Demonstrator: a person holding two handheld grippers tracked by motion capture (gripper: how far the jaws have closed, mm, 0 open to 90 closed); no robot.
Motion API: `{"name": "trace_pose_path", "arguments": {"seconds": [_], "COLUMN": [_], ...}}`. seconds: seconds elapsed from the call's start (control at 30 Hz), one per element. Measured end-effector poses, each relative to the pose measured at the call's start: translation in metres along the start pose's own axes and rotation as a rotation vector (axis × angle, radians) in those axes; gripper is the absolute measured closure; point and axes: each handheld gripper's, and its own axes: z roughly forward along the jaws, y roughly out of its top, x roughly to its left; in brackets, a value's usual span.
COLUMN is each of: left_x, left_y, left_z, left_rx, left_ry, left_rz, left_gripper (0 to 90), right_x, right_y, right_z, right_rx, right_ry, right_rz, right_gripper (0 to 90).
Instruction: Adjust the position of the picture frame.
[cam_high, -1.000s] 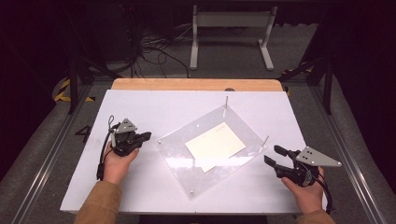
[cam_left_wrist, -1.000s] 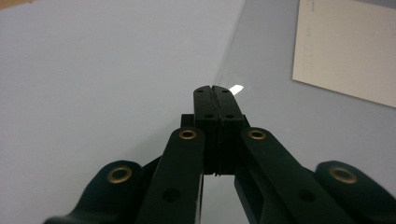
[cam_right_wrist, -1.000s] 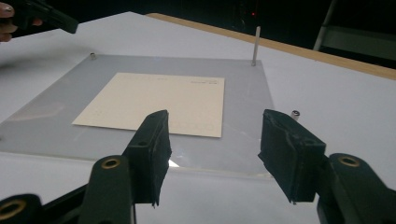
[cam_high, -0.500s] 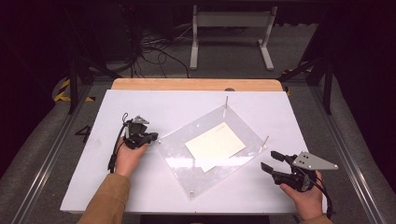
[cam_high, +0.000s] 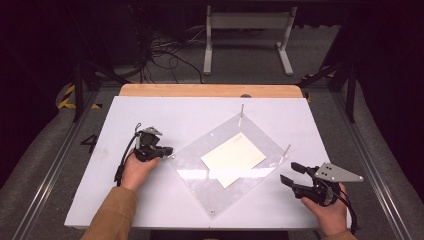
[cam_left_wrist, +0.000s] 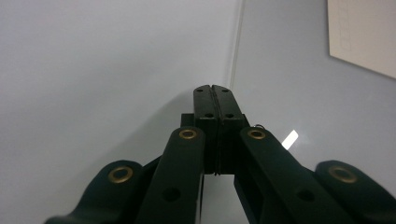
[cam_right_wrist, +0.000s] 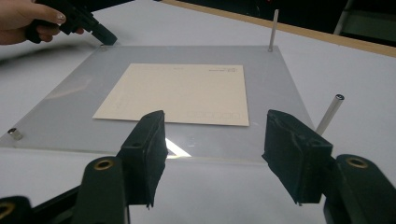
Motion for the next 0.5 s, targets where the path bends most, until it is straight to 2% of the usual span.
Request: {"name": "trace_pose_path", "arguments": {"seconds": [0.07,0.2,0.3,0.4,0.47,0.5], "left_x": [-0.003,-0.015,-0.022,-0.027,-0.027,-0.026], "left_y": [0.0,-0.004,-0.006,-0.007,-0.007,-0.007], "left_z": [0.0,-0.001,0.0,0.0,0.0,0.0], "left_rx": [0.011,0.044,0.059,0.071,0.069,0.066], "left_ry": [-0.008,-0.069,-0.092,-0.1,-0.104,-0.106], "left_rz": [0.012,0.037,0.052,0.067,0.057,0.053], "left_gripper": [90.0,90.0,90.0,90.0,89.8,89.8], "right_x": [-0.001,-0.004,-0.005,-0.008,-0.01,-0.012], "right_y": [-0.001,-0.002,-0.002,-0.003,-0.003,-0.003], "right_z": [0.0,-0.001,-0.002,-0.001,0.0,0.001], "right_rx": [0.004,0.017,0.021,0.037,0.042,0.048], "right_ry": [-0.003,-0.015,-0.02,-0.043,-0.056,-0.077], "right_rz": [0.006,0.015,0.019,0.033,0.04,0.045], "right_gripper": [38.7,38.7,39.1,41.6,42.8,44.4]}}
